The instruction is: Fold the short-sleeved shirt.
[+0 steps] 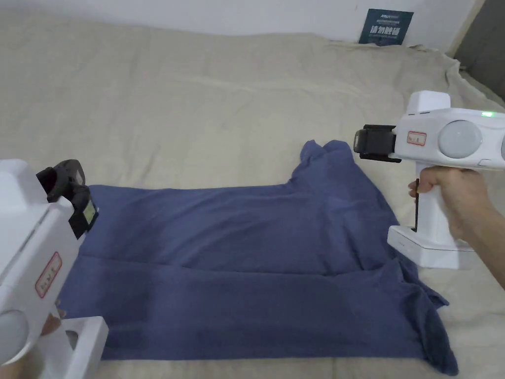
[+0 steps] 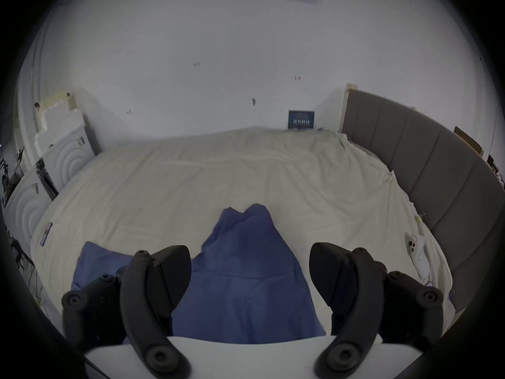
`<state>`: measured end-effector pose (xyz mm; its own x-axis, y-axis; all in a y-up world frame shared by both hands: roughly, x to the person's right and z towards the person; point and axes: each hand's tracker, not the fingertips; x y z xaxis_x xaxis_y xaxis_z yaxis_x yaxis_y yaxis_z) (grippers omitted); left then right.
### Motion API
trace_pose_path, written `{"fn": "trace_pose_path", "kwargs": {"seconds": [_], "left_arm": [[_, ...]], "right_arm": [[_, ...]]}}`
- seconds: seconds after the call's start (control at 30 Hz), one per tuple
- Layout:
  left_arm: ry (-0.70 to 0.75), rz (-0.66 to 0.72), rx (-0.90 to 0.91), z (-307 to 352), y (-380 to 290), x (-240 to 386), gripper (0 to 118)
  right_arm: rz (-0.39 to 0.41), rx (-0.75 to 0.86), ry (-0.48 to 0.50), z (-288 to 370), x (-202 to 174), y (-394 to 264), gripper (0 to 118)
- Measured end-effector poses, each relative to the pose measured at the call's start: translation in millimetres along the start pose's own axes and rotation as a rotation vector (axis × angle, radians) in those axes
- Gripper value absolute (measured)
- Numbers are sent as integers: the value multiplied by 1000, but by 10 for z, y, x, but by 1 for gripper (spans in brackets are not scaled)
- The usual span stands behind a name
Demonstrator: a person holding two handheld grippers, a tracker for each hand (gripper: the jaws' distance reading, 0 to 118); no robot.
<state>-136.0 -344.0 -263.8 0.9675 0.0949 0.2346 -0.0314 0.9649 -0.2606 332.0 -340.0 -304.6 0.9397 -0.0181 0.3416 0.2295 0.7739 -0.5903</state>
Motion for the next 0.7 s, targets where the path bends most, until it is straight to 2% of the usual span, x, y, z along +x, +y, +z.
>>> {"fn": "trace_pose_path", "kwargs": {"seconds": [0.13,0.27,0.33,0.43,0.6,0.7], "left_arm": [[11,0,-11,-191,-8,-45,0],[22,-2,-21,-366,-48,-64,0],[28,-3,-31,-453,-80,-66,0],[36,-17,-51,-576,-165,-78,0],[37,-9,-84,-698,-283,-72,0],[40,-16,-97,-725,-332,-43,0]], "right_arm": [[21,-174,-51,-621,102,108,94],[-63,-333,-80,-1148,292,44,93],[-79,-409,-117,-1341,360,-14,93],[-87,-443,-135,-1545,459,-124,92],[-97,-447,-156,-1719,492,-245,72],[-106,-434,-152,-1781,485,-261,71]]}}
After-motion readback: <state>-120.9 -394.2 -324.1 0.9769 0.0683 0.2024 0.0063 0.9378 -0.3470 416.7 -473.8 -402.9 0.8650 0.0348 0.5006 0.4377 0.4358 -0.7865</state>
